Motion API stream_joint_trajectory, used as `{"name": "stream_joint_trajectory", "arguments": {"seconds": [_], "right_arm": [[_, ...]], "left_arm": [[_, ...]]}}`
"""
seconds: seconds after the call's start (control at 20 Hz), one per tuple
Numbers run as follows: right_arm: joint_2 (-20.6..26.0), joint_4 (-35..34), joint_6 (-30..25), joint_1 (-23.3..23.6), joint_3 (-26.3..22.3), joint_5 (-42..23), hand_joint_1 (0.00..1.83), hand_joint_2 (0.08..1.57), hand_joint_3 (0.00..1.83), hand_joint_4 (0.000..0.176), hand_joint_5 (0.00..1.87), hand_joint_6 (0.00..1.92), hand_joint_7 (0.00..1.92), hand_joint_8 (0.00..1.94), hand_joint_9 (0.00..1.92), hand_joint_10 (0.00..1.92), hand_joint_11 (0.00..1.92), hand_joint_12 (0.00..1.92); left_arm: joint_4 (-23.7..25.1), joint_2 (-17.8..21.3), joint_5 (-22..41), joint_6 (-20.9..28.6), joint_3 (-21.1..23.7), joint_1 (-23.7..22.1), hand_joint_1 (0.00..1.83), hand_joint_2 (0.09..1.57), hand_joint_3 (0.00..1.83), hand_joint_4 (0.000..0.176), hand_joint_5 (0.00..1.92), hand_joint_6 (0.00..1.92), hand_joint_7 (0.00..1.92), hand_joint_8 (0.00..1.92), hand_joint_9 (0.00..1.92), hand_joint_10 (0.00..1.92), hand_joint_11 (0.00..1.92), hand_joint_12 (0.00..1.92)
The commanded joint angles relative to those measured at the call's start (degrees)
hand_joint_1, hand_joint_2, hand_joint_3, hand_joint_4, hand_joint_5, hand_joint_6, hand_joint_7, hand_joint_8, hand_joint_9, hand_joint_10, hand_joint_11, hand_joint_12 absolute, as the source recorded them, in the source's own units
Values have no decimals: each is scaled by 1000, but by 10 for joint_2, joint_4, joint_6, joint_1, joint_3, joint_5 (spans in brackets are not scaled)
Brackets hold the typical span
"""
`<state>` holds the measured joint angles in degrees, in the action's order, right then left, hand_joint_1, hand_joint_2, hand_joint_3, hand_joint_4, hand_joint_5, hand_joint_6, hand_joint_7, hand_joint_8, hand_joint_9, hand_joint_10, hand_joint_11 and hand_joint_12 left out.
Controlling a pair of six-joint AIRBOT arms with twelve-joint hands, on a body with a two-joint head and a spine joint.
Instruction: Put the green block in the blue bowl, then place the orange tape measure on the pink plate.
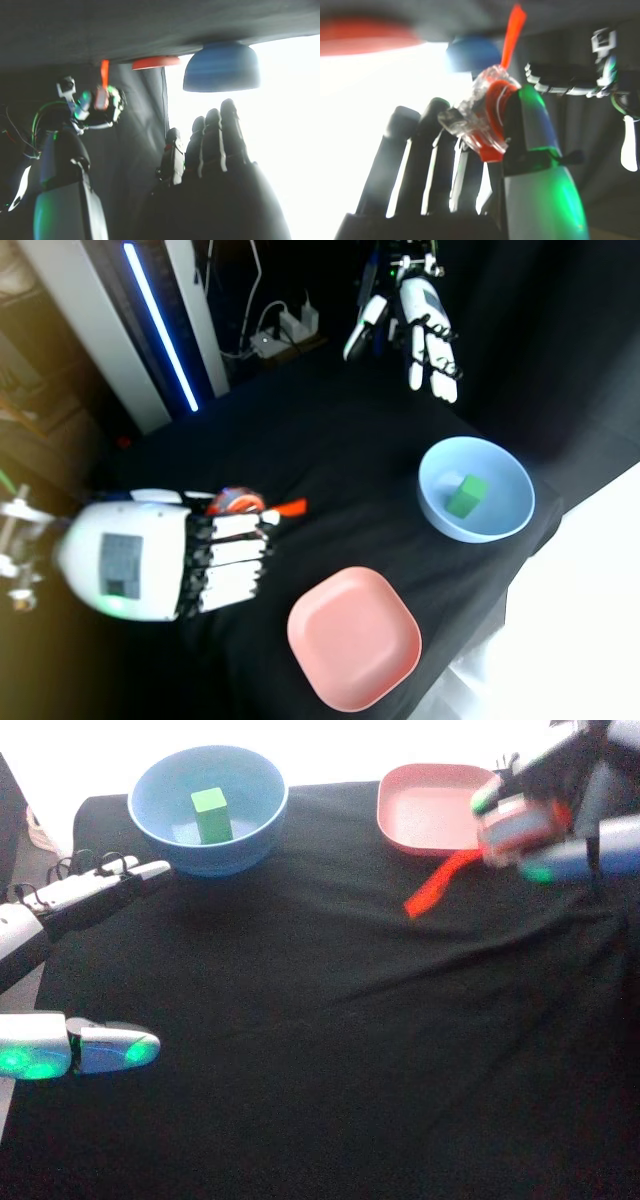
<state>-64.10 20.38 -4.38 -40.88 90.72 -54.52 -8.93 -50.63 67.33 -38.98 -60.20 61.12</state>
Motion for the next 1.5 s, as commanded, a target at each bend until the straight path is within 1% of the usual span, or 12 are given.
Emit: {"name": "stream_joint_trajectory", "arguments": {"seconds": [0.0,0.15,0.4,0.55,0.6,0.7,0.8,0.9,1.1,1.2,1.4,1.45], "right_arm": [[-5,-37,2,23,17,-50,1276,1091,0,0,1280,188,935,1304,847,1304,677,1605],[-42,-32,20,79,65,1,1379,1041,0,0,1164,417,1224,542,1041,1200,945,1283],[-137,7,20,124,177,136,1417,993,0,0,1294,209,1285,460,1214,808,1060,1017],[-190,49,19,135,236,223,1406,1010,0,0,1146,639,1422,30,1144,928,967,901],[-200,55,19,135,247,236,1481,1028,3,0,1122,695,1407,18,1147,870,793,1352],[-220,74,16,136,269,266,1409,1012,0,0,1124,677,1435,23,1128,906,459,931],[-222,82,16,137,270,275,1403,1004,0,0,868,63,1235,563,968,862,603,1438],[-225,90,16,137,270,283,1065,906,0,0,607,2,707,81,560,569,334,1438],[-226,121,1,137,272,286,839,839,0,72,224,3,195,7,211,22,7,682],[-226,122,-17,137,268,263,786,810,0,121,108,0,134,2,160,4,0,731],[-177,83,-42,136,198,163,682,845,2,150,3,0,53,0,60,0,0,430],[-145,53,-41,136,167,128,623,827,0,157,0,0,65,0,38,3,0,154]], "left_arm": [[-12,-2,68,4,-1,0,662,892,6,123,111,3,0,0,0,0,8,47],[-12,-5,68,4,-2,0,639,892,4,124,103,0,0,0,0,0,0,0],[-11,-7,65,7,-6,-1,681,897,4,153,98,0,0,0,0,0,0,0],[-3,-9,59,12,-11,-7,698,916,11,137,84,0,0,0,0,0,0,0],[0,-10,57,13,-13,-9,703,916,11,129,91,3,0,0,0,0,0,0],[6,-16,54,17,-19,-17,710,918,10,116,95,4,0,0,0,0,0,0],[10,-18,54,18,-21,-21,721,913,6,108,101,5,0,0,0,0,0,0],[11,-18,55,19,-21,-22,716,908,3,96,111,7,0,0,0,0,0,0],[11,-19,58,20,-21,-21,698,909,3,77,134,12,13,4,0,0,45,20],[11,-19,62,20,-21,-21,675,904,0,77,130,5,13,3,0,0,16,12],[4,-13,93,20,-16,-18,730,880,0,68,131,4,41,10,1,0,41,26],[3,-10,104,20,-15,-17,752,889,0,103,95,0,10,1,0,0,17,16]]}}
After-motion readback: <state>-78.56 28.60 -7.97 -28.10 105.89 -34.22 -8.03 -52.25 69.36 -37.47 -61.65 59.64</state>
